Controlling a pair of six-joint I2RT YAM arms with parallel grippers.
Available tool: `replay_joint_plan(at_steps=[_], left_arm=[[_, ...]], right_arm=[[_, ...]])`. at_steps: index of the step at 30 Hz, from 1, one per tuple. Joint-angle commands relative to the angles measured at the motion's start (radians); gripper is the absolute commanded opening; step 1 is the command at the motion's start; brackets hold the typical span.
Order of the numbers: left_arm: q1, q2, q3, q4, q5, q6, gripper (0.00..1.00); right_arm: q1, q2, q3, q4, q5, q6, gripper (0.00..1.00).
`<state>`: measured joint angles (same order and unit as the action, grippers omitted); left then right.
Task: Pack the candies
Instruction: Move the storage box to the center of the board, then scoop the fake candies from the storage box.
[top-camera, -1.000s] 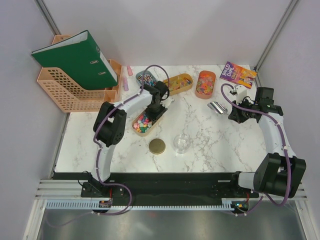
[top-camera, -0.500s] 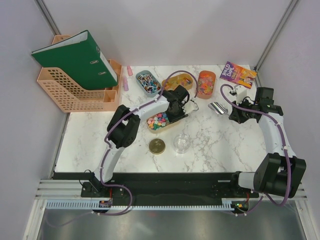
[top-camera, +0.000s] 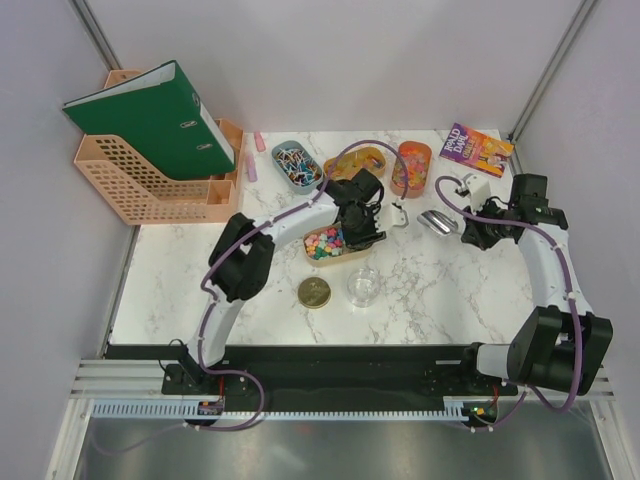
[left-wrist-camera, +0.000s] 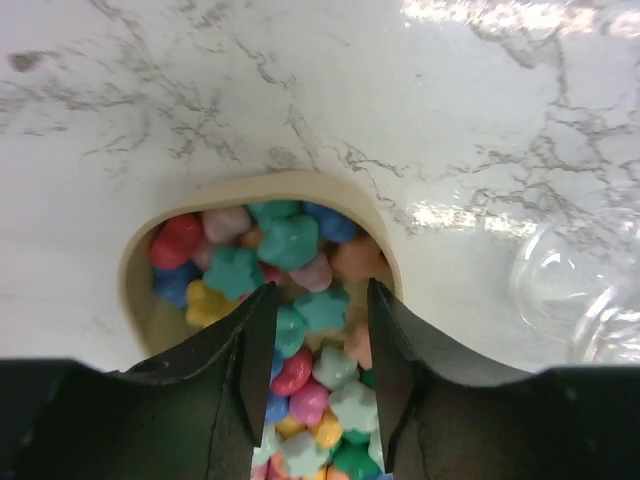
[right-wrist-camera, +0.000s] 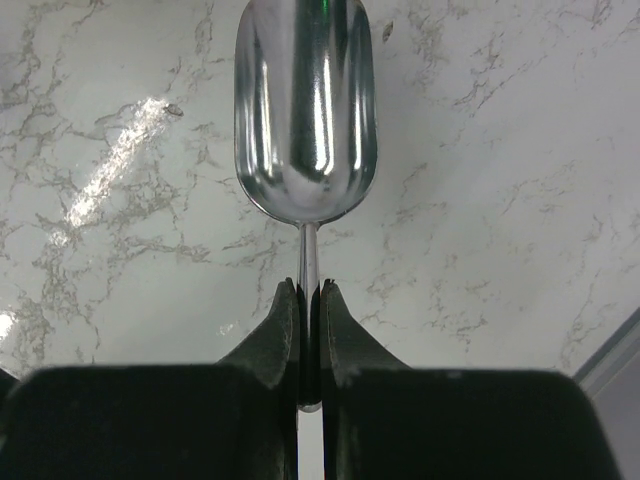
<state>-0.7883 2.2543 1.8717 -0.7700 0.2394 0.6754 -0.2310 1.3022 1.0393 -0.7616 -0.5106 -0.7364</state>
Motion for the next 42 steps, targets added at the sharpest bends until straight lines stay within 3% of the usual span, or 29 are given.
replay_joint_plan(at_steps=[1,6,9,14,16,17,19,20,23,32,42], left_arm=[[0.0,-0.221,0.009,0.032,0.023,0.044,0.49],[0.052,-0.439,-0.094,0.028,-0.098,0.003,0.53],[0.128,-0.501,-0.193,0.028,-0.144,-0.167,0.56],[0.326,-0.559,-0.371,0.014,-0.039,-0.446,0.56],[0.368,-0.559,-0.42,0.02,-0.002,-0.507,0.5],[0.373,-0.556,-0.469,0.029,0.003,-0.516,0.43],[0.383,-0.553,-0.508,0.046,0.027,-0.519,0.31],[0.385,-0.559,-0.549,0.079,0.035,-0.519,0.18],[0.386,-0.564,-0.609,0.115,0.047,-0.52,0.03],[0.385,-0.529,-0.68,0.192,0.126,-0.56,0.02],[0.385,-0.417,-0.669,0.259,0.218,-0.628,0.02]], right_arm=[[0.002,0.009,0.108,-0.082,-0.017,-0.19,0.0],[0.05,0.11,0.298,-0.209,-0.013,-0.352,0.0],[0.126,0.156,0.36,-0.269,0.052,-0.492,0.0],[0.249,0.285,0.52,-0.393,0.124,-0.702,0.0],[0.283,0.314,0.565,-0.439,0.17,-0.734,0.0],[0.318,0.342,0.611,-0.473,0.19,-0.76,0.0],[0.355,0.364,0.674,-0.498,0.242,-0.771,0.0],[0.386,0.385,0.694,-0.524,0.257,-0.779,0.0],[0.442,0.414,0.754,-0.551,0.319,-0.782,0.0],[0.599,0.493,0.84,-0.616,0.377,-0.687,0.0],[0.673,0.581,0.87,-0.599,0.426,-0.587,0.0]])
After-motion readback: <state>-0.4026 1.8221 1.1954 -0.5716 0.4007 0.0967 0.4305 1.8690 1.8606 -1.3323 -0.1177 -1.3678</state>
